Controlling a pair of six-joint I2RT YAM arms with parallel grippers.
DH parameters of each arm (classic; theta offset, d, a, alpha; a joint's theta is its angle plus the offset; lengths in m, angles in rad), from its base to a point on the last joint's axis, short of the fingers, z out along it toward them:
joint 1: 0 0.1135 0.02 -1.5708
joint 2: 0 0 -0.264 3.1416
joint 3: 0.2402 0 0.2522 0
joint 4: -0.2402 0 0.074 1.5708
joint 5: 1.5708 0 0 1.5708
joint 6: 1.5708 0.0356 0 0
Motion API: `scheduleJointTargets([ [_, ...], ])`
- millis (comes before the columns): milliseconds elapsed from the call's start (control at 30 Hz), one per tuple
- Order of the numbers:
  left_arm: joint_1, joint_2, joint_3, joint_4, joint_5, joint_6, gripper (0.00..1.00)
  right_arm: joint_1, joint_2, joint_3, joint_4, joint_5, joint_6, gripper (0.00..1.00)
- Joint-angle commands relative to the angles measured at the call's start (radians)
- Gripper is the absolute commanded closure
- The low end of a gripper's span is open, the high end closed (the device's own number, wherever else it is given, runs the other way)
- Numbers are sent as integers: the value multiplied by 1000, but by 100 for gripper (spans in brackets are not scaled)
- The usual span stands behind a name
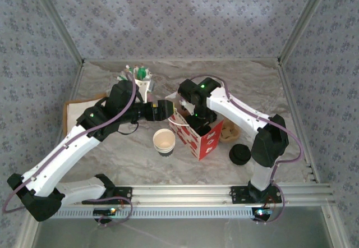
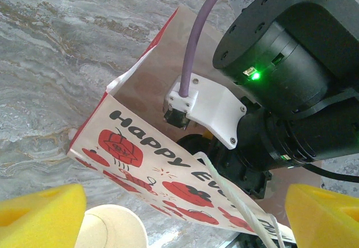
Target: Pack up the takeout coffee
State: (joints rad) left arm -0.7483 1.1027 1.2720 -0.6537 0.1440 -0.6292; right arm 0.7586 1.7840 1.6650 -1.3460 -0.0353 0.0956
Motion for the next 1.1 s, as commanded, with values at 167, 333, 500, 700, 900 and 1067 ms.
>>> scheduleJointTargets([
  [167, -6, 8, 18, 17, -4, 11, 8, -4, 18, 27, -60, -22, -17, 37],
  [333, -6, 8, 18, 19, -3, 11, 8, -2, 31, 39, -79, -23, -20, 37],
  [500, -5, 7, 18, 18, -3, 13, 8, -2, 41, 51, -89, -22, -22, 37],
  [700, -5, 6, 17, 19, -4, 13, 8, 0, 51, 61, -93, -20, -23, 37],
  [900, -6, 6, 15, 22, -4, 14, 8, 2, 60, 65, -98, -23, -25, 37],
  [1067, -6, 7, 15, 21, -4, 13, 8, 1, 74, 77, -104, -23, -26, 37],
])
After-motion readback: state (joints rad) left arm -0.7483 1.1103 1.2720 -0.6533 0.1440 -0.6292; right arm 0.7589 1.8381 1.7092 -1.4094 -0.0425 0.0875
